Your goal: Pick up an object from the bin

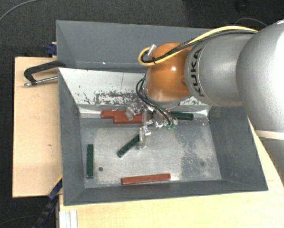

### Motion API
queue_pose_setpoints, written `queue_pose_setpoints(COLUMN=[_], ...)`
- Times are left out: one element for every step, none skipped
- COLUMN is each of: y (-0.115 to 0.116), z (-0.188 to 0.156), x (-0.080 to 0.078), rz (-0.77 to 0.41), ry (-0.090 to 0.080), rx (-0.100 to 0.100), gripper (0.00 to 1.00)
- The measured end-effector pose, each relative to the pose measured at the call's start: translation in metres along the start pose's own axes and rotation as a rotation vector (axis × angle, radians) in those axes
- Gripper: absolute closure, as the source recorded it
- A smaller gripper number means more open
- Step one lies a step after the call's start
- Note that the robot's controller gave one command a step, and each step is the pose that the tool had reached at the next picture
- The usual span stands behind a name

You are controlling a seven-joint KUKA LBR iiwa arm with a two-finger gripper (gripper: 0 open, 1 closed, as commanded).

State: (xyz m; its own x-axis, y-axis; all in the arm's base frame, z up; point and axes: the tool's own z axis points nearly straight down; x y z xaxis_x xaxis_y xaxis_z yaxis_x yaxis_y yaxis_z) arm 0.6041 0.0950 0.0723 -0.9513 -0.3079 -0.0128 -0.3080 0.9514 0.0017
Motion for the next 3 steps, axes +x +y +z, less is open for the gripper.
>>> queue_pose_setpoints(y=[0.040, 0.039, 0.023], z=[0.001, 0.001, -0.161], x=[0.054, 0.053, 0.034], rz=[-0.368, -0.366, -0.260], ry=[0.013, 0.011, -0.003], rx=[-0.003, -0.002, 0.003], gripper=[0.00, 1.00, 1.00])
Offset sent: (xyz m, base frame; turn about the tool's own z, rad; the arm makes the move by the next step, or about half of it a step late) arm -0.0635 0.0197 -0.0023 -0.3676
